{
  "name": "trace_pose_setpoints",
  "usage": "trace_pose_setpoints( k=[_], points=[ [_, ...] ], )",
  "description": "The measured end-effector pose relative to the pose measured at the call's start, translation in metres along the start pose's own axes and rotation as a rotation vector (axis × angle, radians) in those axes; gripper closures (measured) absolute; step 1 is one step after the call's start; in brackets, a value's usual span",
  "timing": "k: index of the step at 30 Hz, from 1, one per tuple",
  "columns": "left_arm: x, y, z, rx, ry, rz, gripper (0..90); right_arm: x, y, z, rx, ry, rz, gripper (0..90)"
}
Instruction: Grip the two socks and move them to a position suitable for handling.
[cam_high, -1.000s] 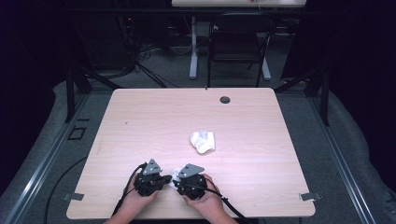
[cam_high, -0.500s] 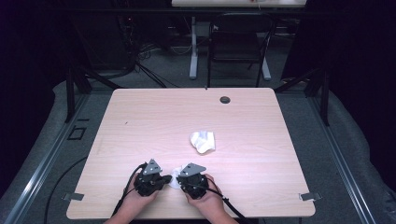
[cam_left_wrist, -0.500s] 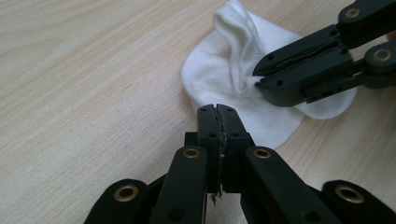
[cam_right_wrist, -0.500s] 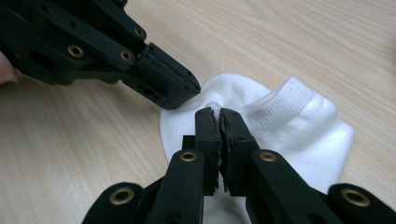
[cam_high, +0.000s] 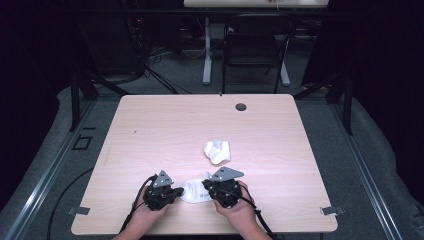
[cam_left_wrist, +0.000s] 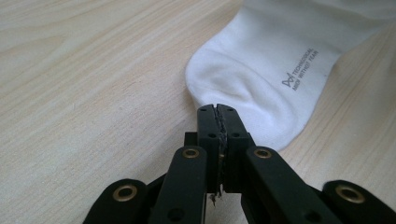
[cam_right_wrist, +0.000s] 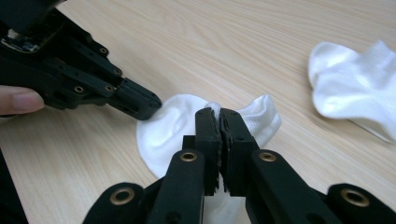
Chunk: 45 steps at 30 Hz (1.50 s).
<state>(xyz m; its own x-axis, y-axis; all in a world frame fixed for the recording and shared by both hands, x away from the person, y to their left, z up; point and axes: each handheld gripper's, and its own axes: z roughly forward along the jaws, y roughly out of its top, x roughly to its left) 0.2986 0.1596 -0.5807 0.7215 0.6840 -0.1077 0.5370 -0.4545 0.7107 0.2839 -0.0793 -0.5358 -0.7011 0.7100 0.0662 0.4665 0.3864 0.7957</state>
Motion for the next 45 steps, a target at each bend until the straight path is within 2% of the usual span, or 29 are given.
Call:
trace_pose_setpoints(
  k=[4,10,13,14,18,20,22,24,28,30,32,35,37,39,40,45],
  points=[
    [0.001,0.000,0.000,0.000,0.001,-0.004,89.2,-0.010,-0.009,-0.007,-0.003,-0.020,0.023,86.9],
    [0.002,0.000,-0.001,0.002,0.006,-0.005,89.1,-0.016,-0.017,-0.015,0.010,-0.042,0.044,86.9],
    [0.004,0.000,-0.002,0.003,0.011,-0.008,89.1,-0.022,-0.024,-0.019,0.022,-0.060,0.063,86.7],
    [0.004,0.000,-0.002,0.004,0.011,-0.006,89.1,-0.024,-0.026,-0.020,0.041,-0.066,0.069,86.6],
    [0.004,-0.001,-0.002,0.006,0.010,-0.012,89.0,-0.034,-0.038,-0.023,0.082,-0.085,0.122,85.2],
    [0.005,0.000,-0.002,0.007,0.009,-0.016,88.8,-0.039,-0.044,-0.023,0.112,-0.081,0.175,83.5],
    [0.005,0.000,-0.002,0.005,0.011,-0.016,88.5,-0.042,-0.048,-0.025,0.108,-0.100,0.207,78.5],
    [0.005,0.000,-0.003,0.003,0.009,-0.008,87.6,-0.044,-0.047,-0.031,0.063,-0.130,0.226,75.9],
    [0.004,0.004,-0.007,-0.029,0.003,-0.001,85.9,-0.041,-0.039,-0.039,-0.030,-0.153,0.177,76.9],
    [0.003,0.006,-0.009,-0.049,-0.010,0.000,85.3,-0.040,-0.036,-0.035,-0.047,-0.114,0.150,78.2],
    [0.001,0.007,-0.008,-0.054,-0.021,0.010,84.7,-0.039,-0.036,-0.028,-0.036,-0.082,0.130,79.3],
    [-0.001,0.007,-0.003,-0.026,-0.019,0.024,83.9,-0.039,-0.038,-0.012,0.025,-0.060,0.093,79.9],
    [-0.001,0.006,-0.001,-0.015,-0.015,0.038,83.9,-0.040,-0.040,-0.007,0.061,-0.079,0.068,80.6],
    [0.000,0.004,0.000,-0.005,-0.010,0.034,84.0,-0.042,-0.044,-0.001,0.103,-0.106,0.046,81.9],
    [0.001,0.003,0.000,-0.003,-0.008,0.033,84.1,-0.043,-0.045,-0.001,0.121,-0.113,0.044,82.1],
    [0.002,0.002,0.000,0.003,-0.014,0.029,84.9,-0.048,-0.050,-0.003,0.117,-0.100,0.098,83.5]
  ],
)
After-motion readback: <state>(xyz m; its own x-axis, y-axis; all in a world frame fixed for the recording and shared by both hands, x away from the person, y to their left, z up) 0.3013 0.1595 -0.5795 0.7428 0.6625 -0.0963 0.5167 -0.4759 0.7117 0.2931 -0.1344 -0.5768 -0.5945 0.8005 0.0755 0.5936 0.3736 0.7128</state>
